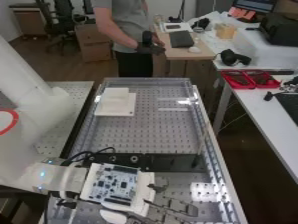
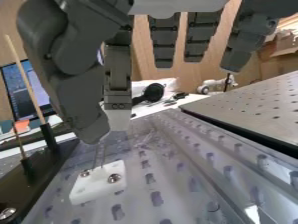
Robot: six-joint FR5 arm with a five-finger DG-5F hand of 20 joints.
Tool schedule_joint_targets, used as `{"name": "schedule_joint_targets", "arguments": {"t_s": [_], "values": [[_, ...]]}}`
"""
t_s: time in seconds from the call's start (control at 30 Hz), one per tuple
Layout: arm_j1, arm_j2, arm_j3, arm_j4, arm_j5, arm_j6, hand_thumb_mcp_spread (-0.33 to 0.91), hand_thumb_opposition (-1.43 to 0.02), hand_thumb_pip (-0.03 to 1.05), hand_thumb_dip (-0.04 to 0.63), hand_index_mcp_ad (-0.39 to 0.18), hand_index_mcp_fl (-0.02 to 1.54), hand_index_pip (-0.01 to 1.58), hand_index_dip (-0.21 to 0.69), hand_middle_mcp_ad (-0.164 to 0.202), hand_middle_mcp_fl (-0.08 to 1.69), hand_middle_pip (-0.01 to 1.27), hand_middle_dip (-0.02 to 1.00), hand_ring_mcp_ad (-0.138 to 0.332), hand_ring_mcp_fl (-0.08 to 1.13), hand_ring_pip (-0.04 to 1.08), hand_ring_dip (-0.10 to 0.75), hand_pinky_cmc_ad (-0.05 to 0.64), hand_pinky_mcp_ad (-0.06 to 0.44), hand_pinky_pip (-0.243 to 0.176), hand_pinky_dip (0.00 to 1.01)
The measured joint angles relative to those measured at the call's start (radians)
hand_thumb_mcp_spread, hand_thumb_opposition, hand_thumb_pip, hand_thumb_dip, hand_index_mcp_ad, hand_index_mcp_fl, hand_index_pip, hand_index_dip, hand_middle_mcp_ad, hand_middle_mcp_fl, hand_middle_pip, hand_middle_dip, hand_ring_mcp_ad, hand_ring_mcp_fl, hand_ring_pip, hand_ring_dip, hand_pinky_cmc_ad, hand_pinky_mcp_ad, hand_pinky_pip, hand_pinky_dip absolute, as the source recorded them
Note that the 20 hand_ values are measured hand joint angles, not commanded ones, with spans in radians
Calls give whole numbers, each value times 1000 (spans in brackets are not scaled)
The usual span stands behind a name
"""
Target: Grab the paper clip and place it in the clear container
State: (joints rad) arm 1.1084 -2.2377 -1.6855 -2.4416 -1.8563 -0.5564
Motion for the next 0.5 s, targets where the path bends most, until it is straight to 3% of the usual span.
{"name": "schedule_joint_targets", "arguments": {"t_s": [0.2,0.3,0.5], "values": [[-2,-2,3,-2,-8,-3,429,-820,648,227,-206,304,1539,52,91,37,127,173,133,0,91,87,330,279,-91,290],[-3,-3,6,-5,-13,-3,450,-817,721,237,-206,304,1543,47,91,37,127,173,133,0,91,87,328,278,-91,290],[-6,-3,9,-12,-20,-6,456,-846,768,269,-213,304,1543,24,89,37,127,171,133,0,91,87,328,278,-91,290]]}}
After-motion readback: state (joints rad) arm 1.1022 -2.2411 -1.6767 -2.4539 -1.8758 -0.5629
